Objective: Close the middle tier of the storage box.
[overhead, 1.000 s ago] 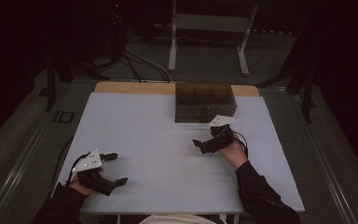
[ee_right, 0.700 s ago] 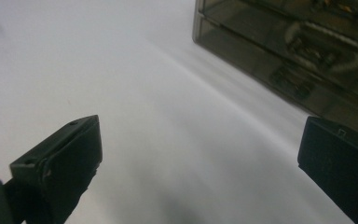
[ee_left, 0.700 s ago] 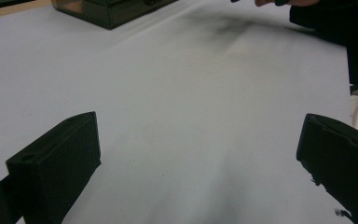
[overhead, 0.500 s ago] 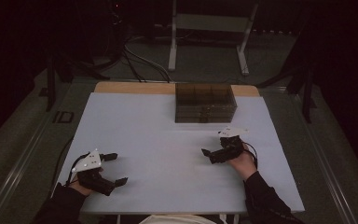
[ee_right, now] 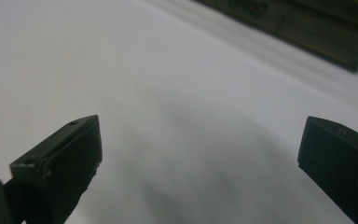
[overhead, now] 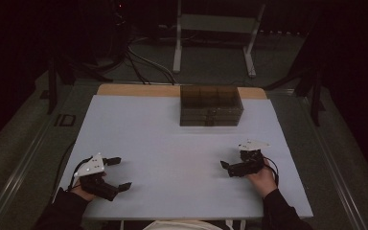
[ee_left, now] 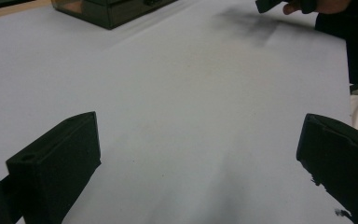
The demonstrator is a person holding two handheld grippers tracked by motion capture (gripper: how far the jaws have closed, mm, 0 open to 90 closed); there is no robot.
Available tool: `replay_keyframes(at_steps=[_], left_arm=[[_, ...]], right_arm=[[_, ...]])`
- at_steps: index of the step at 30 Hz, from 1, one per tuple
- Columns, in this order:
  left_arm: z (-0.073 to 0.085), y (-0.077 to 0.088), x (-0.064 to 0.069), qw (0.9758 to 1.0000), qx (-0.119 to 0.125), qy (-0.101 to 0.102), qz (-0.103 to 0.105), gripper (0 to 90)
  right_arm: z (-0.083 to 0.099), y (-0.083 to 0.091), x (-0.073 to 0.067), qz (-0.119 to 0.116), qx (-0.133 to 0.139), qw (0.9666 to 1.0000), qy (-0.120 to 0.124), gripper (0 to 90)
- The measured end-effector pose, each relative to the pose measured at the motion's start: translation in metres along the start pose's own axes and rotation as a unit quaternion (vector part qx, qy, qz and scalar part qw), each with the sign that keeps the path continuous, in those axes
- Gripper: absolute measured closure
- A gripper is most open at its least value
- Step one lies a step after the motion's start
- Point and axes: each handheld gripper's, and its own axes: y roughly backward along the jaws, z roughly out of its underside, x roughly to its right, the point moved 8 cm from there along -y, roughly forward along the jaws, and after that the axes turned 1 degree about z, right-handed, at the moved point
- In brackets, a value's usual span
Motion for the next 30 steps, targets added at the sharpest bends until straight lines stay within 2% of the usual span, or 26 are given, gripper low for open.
replay_keyframes(at_steps=[6,9,12,14,19,23,26,30], left_arm=[[0.000,0.000,0.000,1.0000,0.000,0.000,0.000,1.0],[0.000,0.000,0.000,1.0000,-0.002,0.000,-0.001,1.0],[0.000,0.001,-0.001,1.0000,0.001,0.002,-0.004,1.0],[0.000,0.000,-0.001,1.0000,0.000,0.002,-0.003,1.0],[0.001,-0.001,-0.001,1.0000,-0.002,0.002,-0.001,1.0],[0.001,-0.001,-0.001,1.0000,-0.002,0.002,0.000,1.0],[0.001,-0.001,0.000,1.0000,-0.003,0.003,0.000,1.0],[0.001,-0.001,-0.001,1.0000,-0.003,0.003,0.000,1.0]], right_arm=[[0.015,0.009,0.008,0.007,0.003,0.9995,-0.029,0.0],[0.021,0.010,0.014,0.021,0.001,0.9994,-0.026,0.0],[0.021,0.008,0.019,0.021,0.008,0.9993,-0.031,0.0],[0.019,0.002,0.025,0.029,0.010,0.9991,-0.028,0.0],[0.015,-0.001,0.022,0.028,0.015,0.9992,-0.024,0.0],[0.015,0.002,0.014,0.007,0.030,0.9993,-0.019,0.0],[0.016,0.005,0.012,-0.001,0.034,0.9994,-0.012,0.0],[0.017,0.006,0.012,-0.001,0.033,0.9993,-0.016,0.0]])
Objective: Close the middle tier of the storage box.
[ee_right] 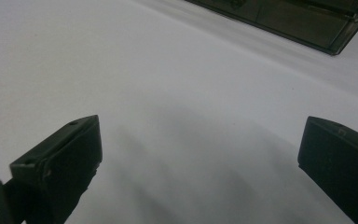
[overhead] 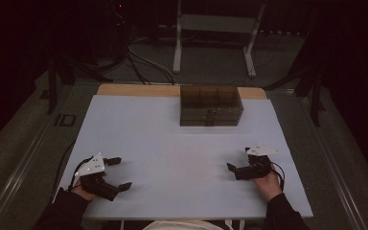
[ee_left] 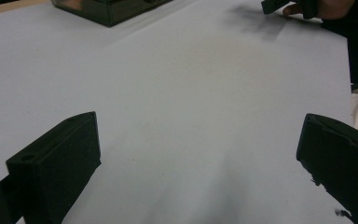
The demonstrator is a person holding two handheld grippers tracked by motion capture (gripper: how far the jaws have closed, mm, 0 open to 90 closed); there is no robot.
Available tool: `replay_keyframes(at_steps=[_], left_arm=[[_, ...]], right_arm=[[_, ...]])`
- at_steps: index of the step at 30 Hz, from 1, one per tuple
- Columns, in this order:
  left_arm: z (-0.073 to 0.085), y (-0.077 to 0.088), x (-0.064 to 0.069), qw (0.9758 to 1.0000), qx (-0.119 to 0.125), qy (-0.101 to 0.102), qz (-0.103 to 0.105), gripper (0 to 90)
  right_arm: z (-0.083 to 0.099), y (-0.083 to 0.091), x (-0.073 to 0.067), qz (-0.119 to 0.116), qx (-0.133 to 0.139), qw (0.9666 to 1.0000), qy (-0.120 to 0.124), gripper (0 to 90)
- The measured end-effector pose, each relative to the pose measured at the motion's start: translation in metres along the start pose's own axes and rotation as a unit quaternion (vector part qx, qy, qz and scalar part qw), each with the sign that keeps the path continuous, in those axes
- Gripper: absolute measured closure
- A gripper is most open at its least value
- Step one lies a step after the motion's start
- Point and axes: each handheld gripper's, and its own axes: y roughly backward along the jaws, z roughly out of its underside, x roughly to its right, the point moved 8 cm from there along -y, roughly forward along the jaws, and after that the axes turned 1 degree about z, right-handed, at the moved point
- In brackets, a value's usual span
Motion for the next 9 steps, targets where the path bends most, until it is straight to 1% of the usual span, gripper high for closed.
replay_keyframes(at_steps=[4,9], left_arm=[[0.0002,-0.0003,0.0002,1.0000,-0.001,-0.001,0.001,1.0],[-0.0002,-0.0001,0.0004,1.0000,0.000,-0.001,0.001,1.0]], right_arm=[[0.0007,-0.0005,-0.0020,-0.004,-0.004,1.0000,0.004,0.0],[0.0024,-0.0014,-0.0016,-0.003,-0.009,0.9999,0.004,0.0]])
